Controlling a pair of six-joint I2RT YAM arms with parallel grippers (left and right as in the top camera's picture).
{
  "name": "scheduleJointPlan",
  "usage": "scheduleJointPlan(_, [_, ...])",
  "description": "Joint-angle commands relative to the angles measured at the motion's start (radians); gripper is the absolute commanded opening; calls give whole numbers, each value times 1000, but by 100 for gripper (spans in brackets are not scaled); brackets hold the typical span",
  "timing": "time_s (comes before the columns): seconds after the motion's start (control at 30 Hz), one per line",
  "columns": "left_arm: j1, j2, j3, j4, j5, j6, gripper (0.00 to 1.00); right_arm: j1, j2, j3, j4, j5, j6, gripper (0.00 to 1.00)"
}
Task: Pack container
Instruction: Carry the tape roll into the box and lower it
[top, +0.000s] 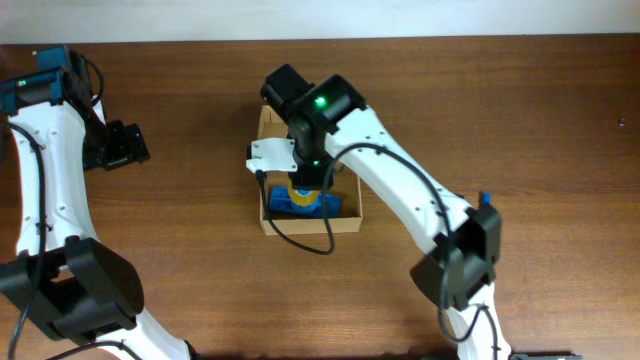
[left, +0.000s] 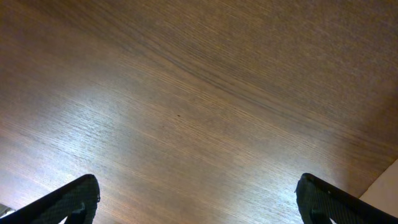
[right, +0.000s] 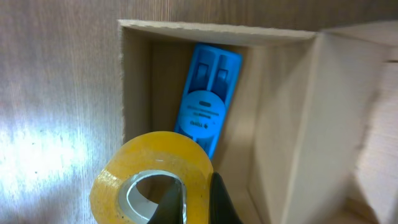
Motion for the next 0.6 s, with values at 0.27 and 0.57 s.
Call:
scheduleJointPlan(0.27, [2,-13,-5,0,2,16,100,26,182,-13,25,-123,35,4])
scheduleJointPlan(0.57, [2,-13,-5,0,2,16,100,44,246,-26,56,-122,43,4])
